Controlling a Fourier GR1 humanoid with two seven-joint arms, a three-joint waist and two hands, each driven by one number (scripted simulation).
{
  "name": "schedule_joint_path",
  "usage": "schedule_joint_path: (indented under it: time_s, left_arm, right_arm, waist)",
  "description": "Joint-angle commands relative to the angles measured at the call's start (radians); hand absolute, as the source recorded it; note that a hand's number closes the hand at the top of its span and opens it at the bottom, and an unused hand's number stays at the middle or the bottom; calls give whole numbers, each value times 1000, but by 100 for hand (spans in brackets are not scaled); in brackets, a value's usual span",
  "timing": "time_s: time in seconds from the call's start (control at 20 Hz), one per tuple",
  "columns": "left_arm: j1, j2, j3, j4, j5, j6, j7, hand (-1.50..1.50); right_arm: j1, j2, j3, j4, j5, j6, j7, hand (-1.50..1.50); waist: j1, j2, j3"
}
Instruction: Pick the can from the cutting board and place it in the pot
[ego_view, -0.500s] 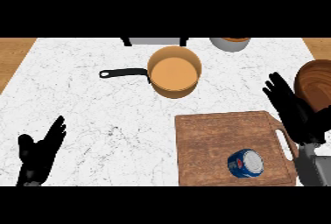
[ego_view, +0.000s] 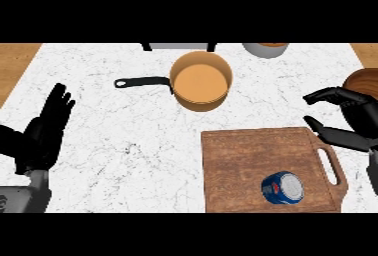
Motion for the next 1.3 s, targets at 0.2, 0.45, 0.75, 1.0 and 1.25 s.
schedule_joint_path:
  time_s: [0.2, 0.45, 0.75, 1.0, 1.25]
  left_arm:
    - [-58, -48, -13, -89, -35, 71, 58, 0]
    - [-69, -40, 27, -53, -25, 21, 53, 0]
    - [-65, -4, 54, -86, -10, 15, 94, 0]
    - [-31, -35, 32, -88, -40, 30, 64, 0]
    - [-113, -27, 70, -29, -34, 19, 81, 0]
  right_arm:
    - [45, -56, -69, 226, 56, 153, -564, -150]
    - [-42, -144, -40, 190, 100, 256, -482, -150]
    - [-4, -303, 89, -65, 184, 366, -261, -150]
    - [-23, -308, 222, -237, 291, 389, -74, -150]
    - [31, -321, 282, -426, 324, 456, 100, -150]
  waist:
    - [-7, 4, 3]
    - [-9, 3, 1]
    - [-20, -8, -2]
    - [-15, -5, -2]
    - [-31, -3, -2]
